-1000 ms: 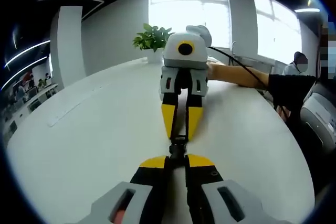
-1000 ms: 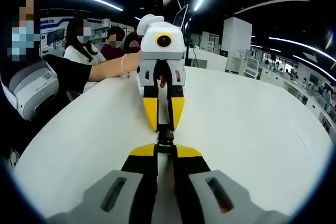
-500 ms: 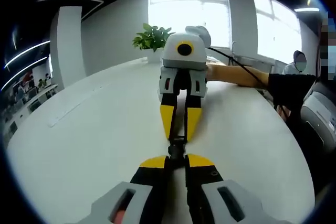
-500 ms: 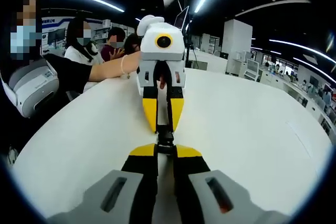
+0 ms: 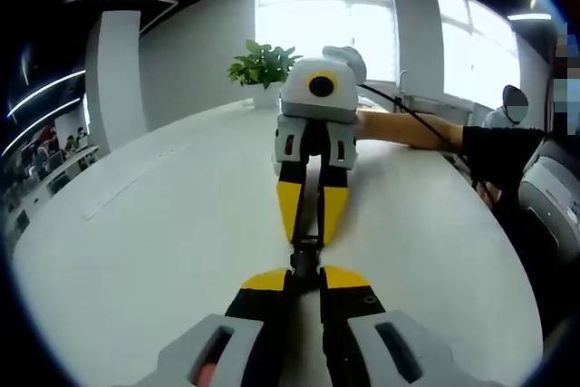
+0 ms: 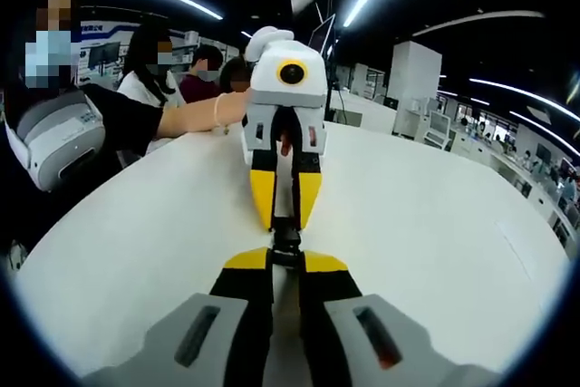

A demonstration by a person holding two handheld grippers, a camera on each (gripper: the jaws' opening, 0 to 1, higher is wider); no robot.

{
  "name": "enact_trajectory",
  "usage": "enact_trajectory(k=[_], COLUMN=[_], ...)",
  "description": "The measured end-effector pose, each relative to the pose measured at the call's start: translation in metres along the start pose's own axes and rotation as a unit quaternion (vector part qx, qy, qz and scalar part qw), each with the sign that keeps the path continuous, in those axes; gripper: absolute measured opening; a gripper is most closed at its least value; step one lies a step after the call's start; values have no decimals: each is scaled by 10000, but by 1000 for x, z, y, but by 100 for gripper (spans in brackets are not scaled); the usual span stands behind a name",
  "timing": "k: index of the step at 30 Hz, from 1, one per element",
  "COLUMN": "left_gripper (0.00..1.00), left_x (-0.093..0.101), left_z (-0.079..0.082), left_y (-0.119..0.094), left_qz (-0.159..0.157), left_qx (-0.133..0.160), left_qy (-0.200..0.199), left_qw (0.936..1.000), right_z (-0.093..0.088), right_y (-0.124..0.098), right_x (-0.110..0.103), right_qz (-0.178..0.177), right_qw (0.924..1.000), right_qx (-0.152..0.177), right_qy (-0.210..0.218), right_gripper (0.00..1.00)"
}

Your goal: Snap the two parts of the plastic buckle together until the buckle closes and remains connected.

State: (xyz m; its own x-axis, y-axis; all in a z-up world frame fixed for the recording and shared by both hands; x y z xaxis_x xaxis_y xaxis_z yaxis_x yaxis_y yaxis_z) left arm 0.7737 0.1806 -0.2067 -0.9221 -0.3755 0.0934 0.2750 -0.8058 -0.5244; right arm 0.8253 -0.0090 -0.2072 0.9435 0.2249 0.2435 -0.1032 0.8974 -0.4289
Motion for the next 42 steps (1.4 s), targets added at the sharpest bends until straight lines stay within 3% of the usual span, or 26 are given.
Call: enact_trajectory(k=[18, 29, 42], left_gripper=[10, 10, 12], left_x=[8, 10, 1], left_z=[0, 0, 0], left_y=[1, 2, -2], left_qz=[-552, -605, -86], left_qx=[-30, -48, -13], left_qy=[300, 345, 235], left_qw=[9980, 9976, 9997], right_z=[4, 4, 3], right_y=[1, 1, 2], right_x=[-6, -10, -8], right_qz=[501, 569, -201], right_qw=[9982, 9979, 9997], right_qx=[50, 108, -13], right_qy=[-325, -278, 140], right_gripper=[9, 9, 11])
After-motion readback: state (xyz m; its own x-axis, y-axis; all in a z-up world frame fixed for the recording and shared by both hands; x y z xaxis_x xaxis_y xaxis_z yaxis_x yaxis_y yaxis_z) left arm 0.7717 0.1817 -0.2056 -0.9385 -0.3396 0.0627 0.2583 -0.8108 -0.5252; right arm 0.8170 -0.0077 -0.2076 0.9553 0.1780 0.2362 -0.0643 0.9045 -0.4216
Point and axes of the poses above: the point that each gripper's makers call its tool centre point, and the gripper's own axes: y roughly forward along the fingers, x roughly to its right, z roughly out of its top, the point moved 10 cm from there along -y, roughly backward along the fingers, and after that the axes turned 5 degrees about -y, right-handed, at the moved point
